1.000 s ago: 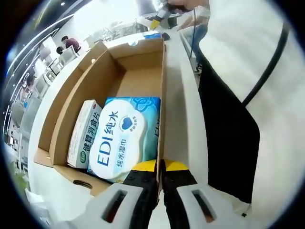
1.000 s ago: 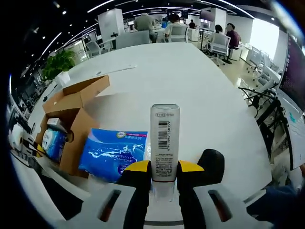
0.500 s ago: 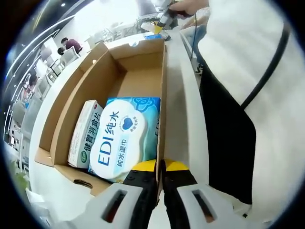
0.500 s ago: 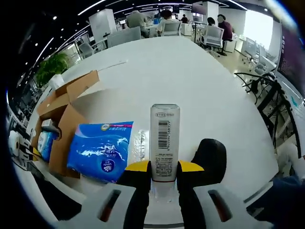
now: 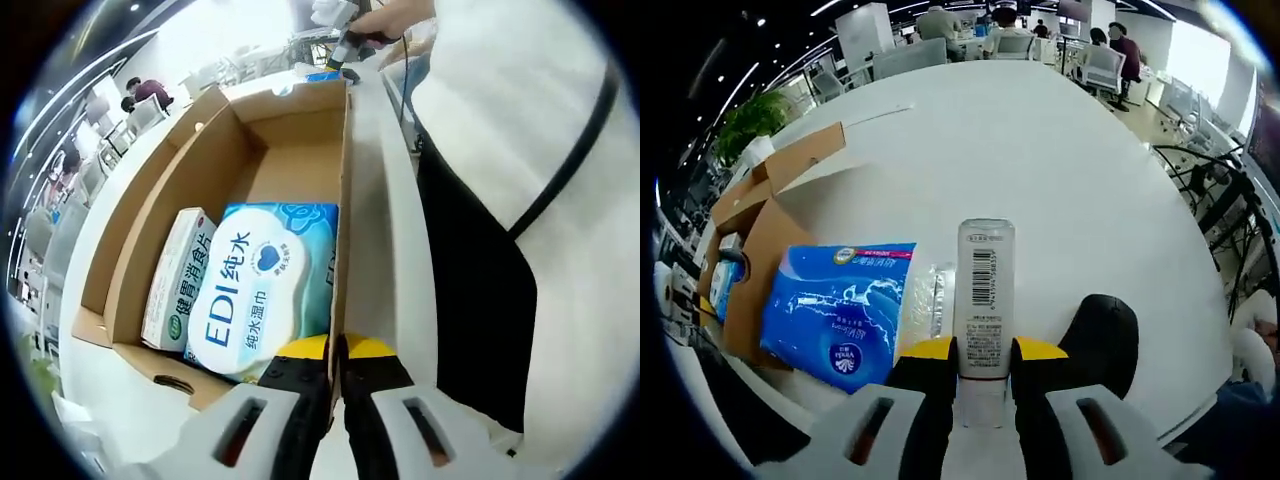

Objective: Operate the shoe box by opening the lid, removing the specified soft item, and placing it in the target area until the item is outside and the box remains undamaged.

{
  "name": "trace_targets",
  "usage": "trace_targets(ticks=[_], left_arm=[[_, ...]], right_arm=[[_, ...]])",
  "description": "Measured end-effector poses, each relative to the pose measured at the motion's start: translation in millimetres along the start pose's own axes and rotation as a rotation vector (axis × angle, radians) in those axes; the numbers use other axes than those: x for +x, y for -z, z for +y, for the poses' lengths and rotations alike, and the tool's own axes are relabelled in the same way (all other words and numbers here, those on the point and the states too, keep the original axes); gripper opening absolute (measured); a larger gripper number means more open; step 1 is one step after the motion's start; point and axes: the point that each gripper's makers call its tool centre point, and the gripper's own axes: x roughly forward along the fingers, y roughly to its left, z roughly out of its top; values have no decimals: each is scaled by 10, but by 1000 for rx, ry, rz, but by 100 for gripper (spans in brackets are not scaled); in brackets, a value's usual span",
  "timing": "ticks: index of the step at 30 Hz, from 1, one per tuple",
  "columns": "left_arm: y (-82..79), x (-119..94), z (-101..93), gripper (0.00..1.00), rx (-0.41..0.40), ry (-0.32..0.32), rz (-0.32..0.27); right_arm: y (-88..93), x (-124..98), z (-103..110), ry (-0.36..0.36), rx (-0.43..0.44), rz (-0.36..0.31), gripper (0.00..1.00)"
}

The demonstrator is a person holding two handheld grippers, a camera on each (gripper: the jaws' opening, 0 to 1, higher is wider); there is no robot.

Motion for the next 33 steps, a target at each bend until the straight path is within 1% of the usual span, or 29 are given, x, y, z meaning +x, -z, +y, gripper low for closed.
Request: trace_targets(ticks=[1, 4, 6, 10, 12, 14, 16, 18, 19, 20, 27, 29, 33], left_arm=[[1, 1, 0, 3, -1, 0, 0], [10, 4, 2, 3, -3, 1, 1], [4, 2, 2, 3, -3, 1, 1], [-16, -6, -1, 3, -2, 1, 0], [-5, -1, 0, 3, -2, 3, 0], [12, 7, 1, 3, -1, 5, 0], [24, 13, 3, 3, -1, 5, 0], [43, 23, 5, 3, -1, 6, -1], [48, 25, 5, 3, 0, 6, -1], [47, 25, 4, 3, 0, 7, -1], [-6, 1, -3, 3, 3, 7, -1], [-22, -7, -5, 3, 2, 6, -1], [-37, -15, -9, 3, 3, 4, -1]], right_arm=[[-41, -8, 1, -4, 1, 3, 19], [-18, 36, -10, -8, 15, 7, 19], [14, 43, -12, -2, 15, 16, 19], [49, 55, -7, -15, 23, 23, 19], [56, 56, -20, -8, 31, 26, 19], [44, 75, -2, -24, 66, 14, 19], [57, 78, 31, -29, 85, 17, 19], [63, 100, 24, -22, 69, 24, 19], [35, 89, 19, -12, 51, 7, 19], [45, 78, 22, -9, 47, 18, 19], [52, 69, 17, 1, 17, 24, 20], [55, 61, 24, -4, 8, 16, 20], [61, 43, 24, -3, 26, 7, 20]])
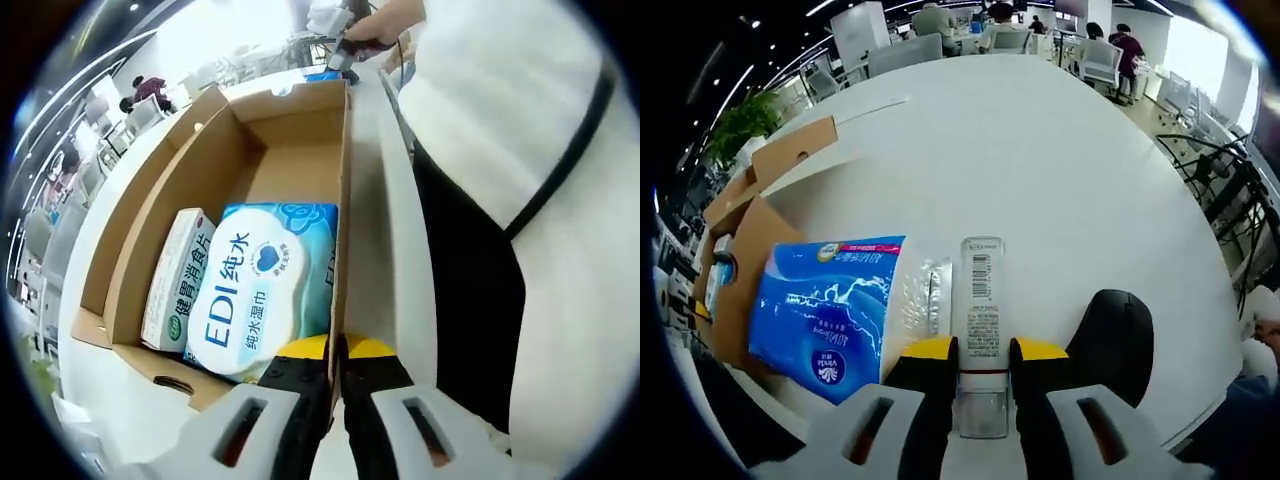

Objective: Operate the shoe box by opening the lid, removing the specified soft item, and placing it in the target area until the item is outside and the box remains undamaged.

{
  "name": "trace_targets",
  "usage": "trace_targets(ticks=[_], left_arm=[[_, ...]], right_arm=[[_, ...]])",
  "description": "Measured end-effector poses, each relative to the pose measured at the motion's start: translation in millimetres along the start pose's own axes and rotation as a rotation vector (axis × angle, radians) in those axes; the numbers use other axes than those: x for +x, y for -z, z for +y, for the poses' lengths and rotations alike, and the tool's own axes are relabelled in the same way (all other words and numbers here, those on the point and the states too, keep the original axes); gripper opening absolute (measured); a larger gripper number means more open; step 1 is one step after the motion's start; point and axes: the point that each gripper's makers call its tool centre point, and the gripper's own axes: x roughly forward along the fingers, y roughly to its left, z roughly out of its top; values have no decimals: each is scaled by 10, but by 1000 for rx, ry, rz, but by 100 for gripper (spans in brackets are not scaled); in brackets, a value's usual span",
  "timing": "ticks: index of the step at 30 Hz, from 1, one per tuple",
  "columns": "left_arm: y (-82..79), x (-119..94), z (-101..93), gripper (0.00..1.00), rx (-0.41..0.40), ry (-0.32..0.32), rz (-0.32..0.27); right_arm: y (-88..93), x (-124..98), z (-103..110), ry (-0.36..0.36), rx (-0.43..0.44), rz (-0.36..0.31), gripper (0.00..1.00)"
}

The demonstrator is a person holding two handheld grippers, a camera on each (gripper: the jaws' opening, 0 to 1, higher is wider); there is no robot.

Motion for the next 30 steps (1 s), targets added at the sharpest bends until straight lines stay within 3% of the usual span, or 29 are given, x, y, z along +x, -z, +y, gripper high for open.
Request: trace_targets(ticks=[3, 6, 10, 15, 27, 30], left_arm=[[-19, -12, -2, 3, 0, 1, 0], [-14, -11, -1, 3, 0, -1, -1], [11, 0, 4, 3, 1, -4, -2], [21, 2, 7, 3, 3, -7, -5], [47, 9, 1, 3, 29, -13, -9], [49, 10, 2, 3, 29, -10, -9]], right_arm=[[-52, -29, 11, -8, 59, -28, 24], [-159, -127, -6, 17, 51, -59, 27], [-258, -173, -2, -4, 70, -102, 28], [-379, -344, -114, 44, 64, -148, 26], [-554, -699, -8, 34, 113, -244, 28], [-598, -877, 24, 44, 119, -266, 28]])
